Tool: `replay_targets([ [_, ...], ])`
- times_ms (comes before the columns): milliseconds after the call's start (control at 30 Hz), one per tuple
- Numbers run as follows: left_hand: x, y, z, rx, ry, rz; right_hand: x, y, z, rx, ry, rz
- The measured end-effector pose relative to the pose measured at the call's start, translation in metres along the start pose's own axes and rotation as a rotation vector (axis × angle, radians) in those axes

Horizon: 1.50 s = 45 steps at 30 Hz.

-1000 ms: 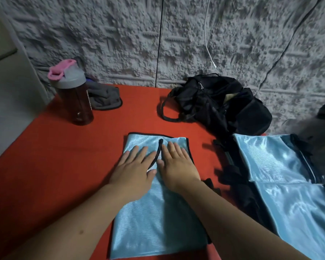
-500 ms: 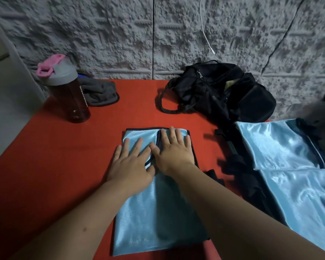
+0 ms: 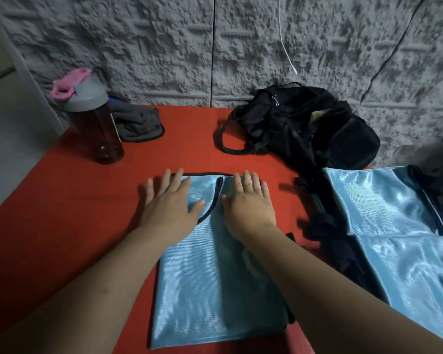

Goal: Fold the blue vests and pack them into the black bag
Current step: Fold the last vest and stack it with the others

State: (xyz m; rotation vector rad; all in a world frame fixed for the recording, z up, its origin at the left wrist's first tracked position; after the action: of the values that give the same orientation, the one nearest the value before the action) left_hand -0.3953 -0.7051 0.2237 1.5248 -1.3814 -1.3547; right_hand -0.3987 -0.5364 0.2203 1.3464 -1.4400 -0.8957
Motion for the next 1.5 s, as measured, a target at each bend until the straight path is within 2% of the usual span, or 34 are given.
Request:
replay_targets([
  [67,-0.008,-0.009,0.004,0.015,-0.019,0.005,-0.001,-0.006,-0.002,0.013,0.032,-0.003],
  [200,0.003,-0.022,0.012,0.076,0.079,0.01,-0.013,-0.018,-0.002,0.1,0.031,0.045],
  [400,0.031,-0.018,0.012,0.129,0.219,-0.021,-0.017,-0.007,-0.011,0.087,-0.002,0.033],
  [500,0.015,-0.001,-0.001,0.041,0.134,-0.059,0.008,0.007,-0.034,0.0,0.106,-0.008],
  [600,-0.027,0.002,-0.04,-0.057,-0.043,0.051,0.038,0.002,-0.071,-0.017,0.233,-0.012],
  [700,-0.043,-0.031,-0.079,0.013,-0.132,0.168,0.044,-0.021,-0.105,-0.019,0.277,-0.033],
  [833,-0.028,-0.057,-0.099,0.089,-0.083,0.188,0.015,-0.052,-0.132,0.011,0.183,-0.045],
  [1033,-0.017,-0.053,-0.102,0.064,-0.024,0.147,-0.025,-0.055,-0.16,0.036,0.134,-0.023],
  [1500,-0.017,-0.052,-0.105,0.029,-0.051,0.153,-0.026,-0.055,-0.161,0.029,0.116,-0.054],
])
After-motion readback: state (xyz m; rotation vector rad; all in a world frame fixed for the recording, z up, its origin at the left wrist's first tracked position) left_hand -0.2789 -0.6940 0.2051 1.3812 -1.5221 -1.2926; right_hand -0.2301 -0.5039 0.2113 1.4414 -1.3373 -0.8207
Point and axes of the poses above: each hand's wrist, its own z-axis towards the middle knuckle, its own y-axis out of the back of the hand, x = y × z, the point moved 10 cm from there along z, towards the middle knuckle, and after that the axes turned 15 degrees about x, right-handed, at the moved point
